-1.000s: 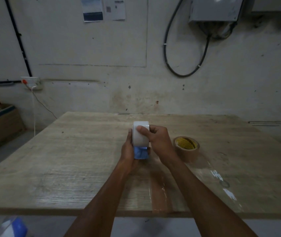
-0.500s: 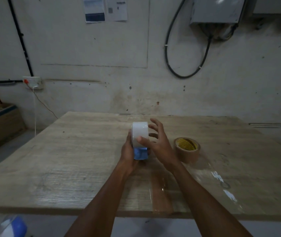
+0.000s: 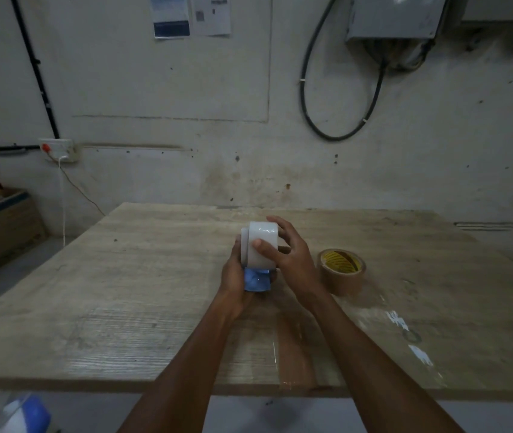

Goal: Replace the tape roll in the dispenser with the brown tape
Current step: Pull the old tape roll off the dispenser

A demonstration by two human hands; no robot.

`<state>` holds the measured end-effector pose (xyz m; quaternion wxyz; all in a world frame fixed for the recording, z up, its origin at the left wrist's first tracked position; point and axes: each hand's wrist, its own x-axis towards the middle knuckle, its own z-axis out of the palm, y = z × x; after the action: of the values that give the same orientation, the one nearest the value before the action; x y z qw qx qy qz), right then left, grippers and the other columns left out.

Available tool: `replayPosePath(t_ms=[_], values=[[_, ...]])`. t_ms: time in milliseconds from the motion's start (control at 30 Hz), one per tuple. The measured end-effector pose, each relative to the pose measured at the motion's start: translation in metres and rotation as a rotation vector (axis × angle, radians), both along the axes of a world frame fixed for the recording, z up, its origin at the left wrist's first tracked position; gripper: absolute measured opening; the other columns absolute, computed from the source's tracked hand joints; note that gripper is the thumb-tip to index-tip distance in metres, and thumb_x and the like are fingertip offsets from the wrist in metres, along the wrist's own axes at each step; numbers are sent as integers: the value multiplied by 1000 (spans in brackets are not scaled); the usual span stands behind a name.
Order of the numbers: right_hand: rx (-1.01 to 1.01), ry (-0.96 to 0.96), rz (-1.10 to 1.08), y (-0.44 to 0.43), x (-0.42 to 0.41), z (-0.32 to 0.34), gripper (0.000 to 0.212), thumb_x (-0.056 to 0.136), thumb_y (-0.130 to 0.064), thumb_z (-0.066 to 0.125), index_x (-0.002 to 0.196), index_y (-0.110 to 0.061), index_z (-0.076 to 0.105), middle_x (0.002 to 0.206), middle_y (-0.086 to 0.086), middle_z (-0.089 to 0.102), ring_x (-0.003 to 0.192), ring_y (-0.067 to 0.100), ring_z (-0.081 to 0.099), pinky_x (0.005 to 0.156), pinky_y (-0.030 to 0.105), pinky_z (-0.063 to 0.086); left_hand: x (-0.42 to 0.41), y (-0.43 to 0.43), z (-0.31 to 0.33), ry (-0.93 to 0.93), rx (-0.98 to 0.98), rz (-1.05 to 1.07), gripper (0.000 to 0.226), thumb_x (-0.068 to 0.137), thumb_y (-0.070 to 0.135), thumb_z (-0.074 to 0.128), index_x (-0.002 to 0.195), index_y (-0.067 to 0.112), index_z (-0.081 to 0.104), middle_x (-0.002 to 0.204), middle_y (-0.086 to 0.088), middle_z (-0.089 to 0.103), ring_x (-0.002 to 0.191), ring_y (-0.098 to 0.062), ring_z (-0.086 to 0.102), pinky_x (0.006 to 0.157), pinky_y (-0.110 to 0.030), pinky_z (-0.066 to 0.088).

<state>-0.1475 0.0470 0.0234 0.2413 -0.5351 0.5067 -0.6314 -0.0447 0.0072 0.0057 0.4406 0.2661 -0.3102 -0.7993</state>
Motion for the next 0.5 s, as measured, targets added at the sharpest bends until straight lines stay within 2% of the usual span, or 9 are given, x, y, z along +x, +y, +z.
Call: replayPosePath(t_ms=[67,167,267,333,367,433,500], values=[[-3,-55,1,1,-3,0,56,83,-27,76,134,-22,53,129,2,61,113,17,62,83,30,60,1,-2,0,-4,-5,23,52,99,42,43,122,-2,58,89,-13,72,75,-24,71,62,-38,59],[5,-100,3,3,-6,1,53,83,-32,75,132,-27,55,130,1,60,117,19,61,86,41,60,1,-3,0,32,93,29,57,102,47,36,131,0,51,106,-21,63,94,-33,61,90,-47,47],[-3,-121,-35,2,-9,1,46,87,-30,72,130,-25,57,129,1,61,117,17,60,83,33,59,0,-9,-5,62,95,38,52,102,45,35,119,0,55,106,-21,62,96,-33,59,106,-49,36],[-12,-122,-54,3,-10,3,42,89,-31,70,129,-26,57,128,0,62,115,17,61,77,26,56,1,-9,-7,78,73,23,51,102,43,35,115,-2,57,105,-20,64,96,-32,60,106,-47,37],[-8,-130,-65,3,-11,3,40,90,-31,68,128,-27,58,127,-1,62,114,18,61,76,25,56,1,-10,-8,67,63,19,51,101,43,37,117,-1,57,104,-19,66,95,-31,61,101,-45,42],[15,-203,-79,4,-12,2,34,93,-36,62,126,-30,59,122,-2,62,109,21,62,74,34,60,1,-12,-11,24,20,35,46,101,44,38,113,7,62,96,-12,71,89,-26,66,85,-42,51],[53,-362,-58,4,-13,1,38,91,-51,57,124,-31,59,122,5,62,104,27,65,69,44,61,2,-16,-12,-41,-22,95,41,102,44,40,98,14,67,89,-6,71,83,-24,68,74,-40,56]])
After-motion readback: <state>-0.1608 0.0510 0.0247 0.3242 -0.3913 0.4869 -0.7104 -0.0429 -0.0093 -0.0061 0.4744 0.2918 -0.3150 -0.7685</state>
